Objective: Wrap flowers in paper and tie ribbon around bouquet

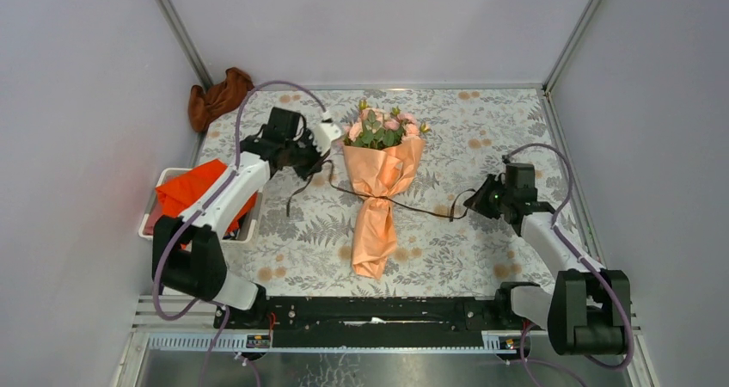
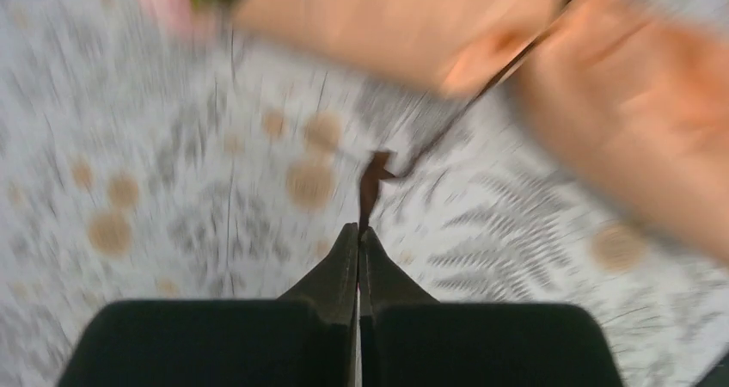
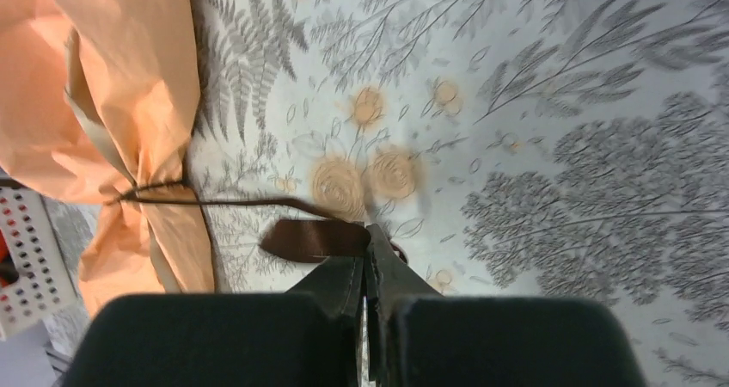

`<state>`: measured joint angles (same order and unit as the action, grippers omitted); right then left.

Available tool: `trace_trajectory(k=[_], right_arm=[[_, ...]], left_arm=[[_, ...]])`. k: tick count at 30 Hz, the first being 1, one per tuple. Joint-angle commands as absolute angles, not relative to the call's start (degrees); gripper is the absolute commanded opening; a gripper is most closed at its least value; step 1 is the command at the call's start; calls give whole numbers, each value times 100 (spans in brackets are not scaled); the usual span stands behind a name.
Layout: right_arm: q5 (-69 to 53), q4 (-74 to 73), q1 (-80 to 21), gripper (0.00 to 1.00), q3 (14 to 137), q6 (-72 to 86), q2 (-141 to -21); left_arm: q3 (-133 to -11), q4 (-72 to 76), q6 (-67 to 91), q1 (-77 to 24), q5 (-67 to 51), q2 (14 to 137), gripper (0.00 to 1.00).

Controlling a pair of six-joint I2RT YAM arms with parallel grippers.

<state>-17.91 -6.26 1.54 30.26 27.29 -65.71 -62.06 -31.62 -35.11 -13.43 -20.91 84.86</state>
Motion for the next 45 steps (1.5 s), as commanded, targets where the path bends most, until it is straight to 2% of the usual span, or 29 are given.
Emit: trace_trajectory(k=[1, 10, 13, 16, 18, 19, 20, 22, 26, 31, 36, 43, 45], right_arm=[[-1189, -1270, -652, 0, 3261, 2783, -6540], [-643, -1985, -2683, 0, 3840, 3082, -7002], [-946, -2351, -2955, 6, 4013, 3079, -7106], [-1385, -3053, -3135, 24, 4368, 2816, -7302], [-1118, -3529, -3150, 48, 4715, 2640, -7045], [-889, -3667, -3147, 64, 4922, 2542, -6849], [-726, -3674, -3144, 77, 5098, 2390, -6617], [-772, -2870, -3178, 82, 5213, 2066, -6204], [-1401, 125, -3653, 78, 4639, 1361, -6149], [-1919, 1995, -4018, 71, 4829, 405, -7377], [-2445, 2495, -4114, 64, 5098, 339, -8242], [-2295, 3393, -4126, 48, 4867, 757, -8745], [-2321, 3619, -4128, 48, 4826, 863, -8852]], left_arm=[[-7599, -4790, -2927, -1889, -3563, 8241, 0], [-8693, -5387, -2472, -2694, -3949, 8258, 0], [-8749, -5480, -2463, -2774, -3943, 8189, 0], [-8772, -5606, -2474, -2824, -3955, 8167, 0], [-8739, -5654, -2495, -2843, -3926, 8130, 0], [-8726, -5689, -2519, -2847, -3914, 8110, 0], [-8724, -5718, -2548, -2848, -3909, 8104, 0], [-8712, -5748, -2583, -2848, -3883, 8087, 0], [-8739, -5748, -2548, -2848, -3880, 8128, 0], [-8746, -5748, -2515, -2848, -3754, 8051, 0], [-8706, -5742, -2476, -2847, -3604, 8040, 0], [-8660, -5616, -2353, -2843, -3533, 8077, 0], [-8667, -5613, -2353, -2847, -3526, 8066, 0]])
